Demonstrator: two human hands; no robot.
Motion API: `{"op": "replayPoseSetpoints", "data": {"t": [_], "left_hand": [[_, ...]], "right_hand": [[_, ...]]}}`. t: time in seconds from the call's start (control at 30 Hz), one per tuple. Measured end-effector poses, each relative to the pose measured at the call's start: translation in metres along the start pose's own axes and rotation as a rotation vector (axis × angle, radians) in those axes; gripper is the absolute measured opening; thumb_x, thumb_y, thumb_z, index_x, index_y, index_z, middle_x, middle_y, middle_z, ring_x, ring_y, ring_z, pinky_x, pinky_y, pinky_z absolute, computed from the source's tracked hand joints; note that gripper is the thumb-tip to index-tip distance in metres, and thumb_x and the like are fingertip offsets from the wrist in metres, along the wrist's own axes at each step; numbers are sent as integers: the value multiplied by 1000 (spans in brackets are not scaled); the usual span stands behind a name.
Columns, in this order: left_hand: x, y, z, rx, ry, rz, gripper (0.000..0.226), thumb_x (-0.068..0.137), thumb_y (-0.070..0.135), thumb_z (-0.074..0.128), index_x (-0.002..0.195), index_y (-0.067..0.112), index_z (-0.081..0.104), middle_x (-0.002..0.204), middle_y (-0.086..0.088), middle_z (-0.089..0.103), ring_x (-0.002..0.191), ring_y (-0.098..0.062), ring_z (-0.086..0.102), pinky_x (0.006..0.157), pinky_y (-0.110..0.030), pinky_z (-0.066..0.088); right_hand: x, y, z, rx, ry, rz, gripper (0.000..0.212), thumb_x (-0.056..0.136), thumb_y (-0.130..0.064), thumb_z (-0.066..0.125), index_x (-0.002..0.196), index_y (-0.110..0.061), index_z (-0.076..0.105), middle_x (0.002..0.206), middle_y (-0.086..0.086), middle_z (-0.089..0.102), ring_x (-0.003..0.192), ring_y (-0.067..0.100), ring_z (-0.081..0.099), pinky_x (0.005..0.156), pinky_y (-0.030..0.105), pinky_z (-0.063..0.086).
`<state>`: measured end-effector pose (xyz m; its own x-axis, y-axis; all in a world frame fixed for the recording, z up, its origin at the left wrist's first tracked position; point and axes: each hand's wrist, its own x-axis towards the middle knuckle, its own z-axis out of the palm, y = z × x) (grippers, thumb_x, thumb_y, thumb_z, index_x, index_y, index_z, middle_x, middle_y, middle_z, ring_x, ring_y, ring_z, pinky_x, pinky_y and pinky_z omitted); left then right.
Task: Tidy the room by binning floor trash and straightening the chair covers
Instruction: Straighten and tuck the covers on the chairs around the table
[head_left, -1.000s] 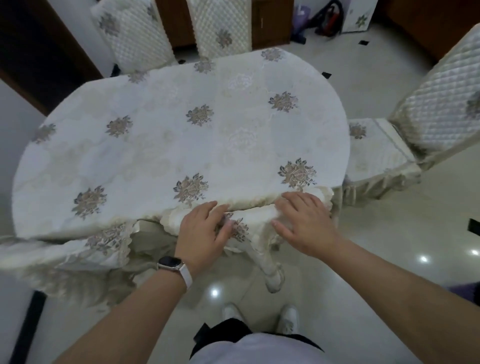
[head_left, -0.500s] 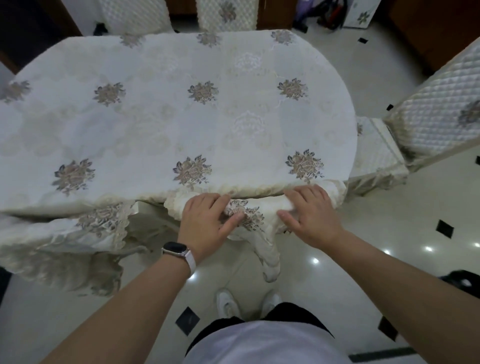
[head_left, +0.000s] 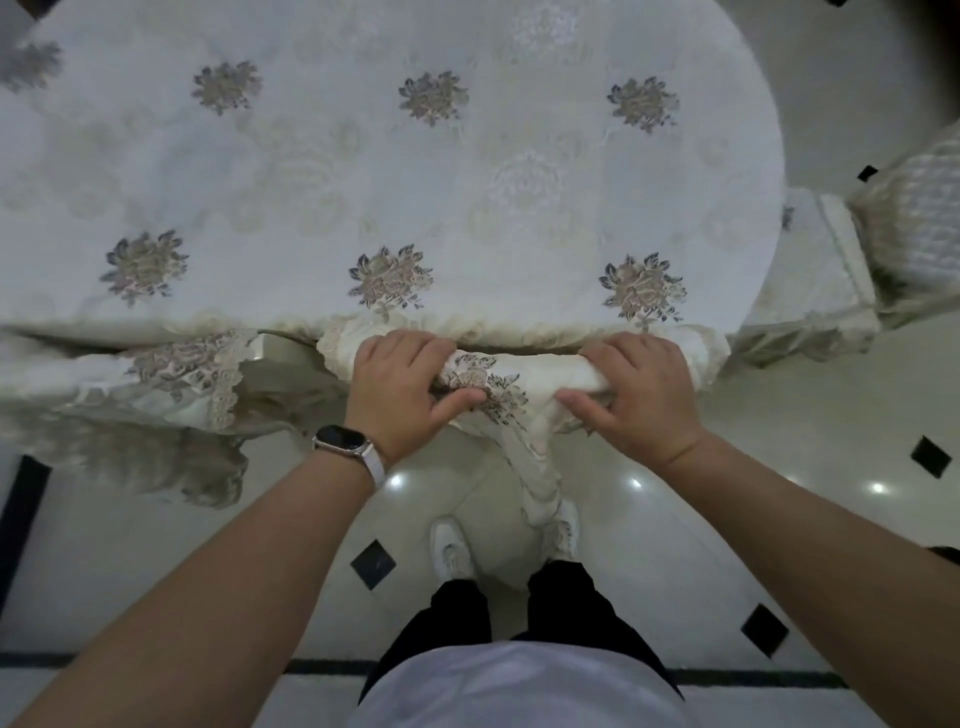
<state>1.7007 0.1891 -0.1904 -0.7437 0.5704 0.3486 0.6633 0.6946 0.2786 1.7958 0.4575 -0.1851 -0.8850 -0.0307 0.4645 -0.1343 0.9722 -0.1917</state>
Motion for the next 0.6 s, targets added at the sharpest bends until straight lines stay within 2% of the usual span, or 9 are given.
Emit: {"op": "replayPoseSetpoints", "data": {"t": [0.2, 0.6], "left_hand": [[-2, 2, 4, 54, 64, 11, 74, 90, 75, 32, 104, 11, 67, 98, -9, 67, 93, -28, 59, 85, -39, 35], [-4, 1, 4, 58, 89, 11, 69, 91, 74, 33, 101, 13, 63, 95, -8, 65, 92, -26, 55, 83, -39, 34]], "right_hand": [[0, 9, 5, 33, 44, -44, 65, 91, -70, 45, 92, -10, 69, 81, 8, 62, 72, 30, 58, 68, 39, 43], [2, 5, 8, 40, 69, -57, 64, 91, -69, 44, 88, -9, 68, 78, 8, 59, 71, 29, 56, 69, 38, 40]]}}
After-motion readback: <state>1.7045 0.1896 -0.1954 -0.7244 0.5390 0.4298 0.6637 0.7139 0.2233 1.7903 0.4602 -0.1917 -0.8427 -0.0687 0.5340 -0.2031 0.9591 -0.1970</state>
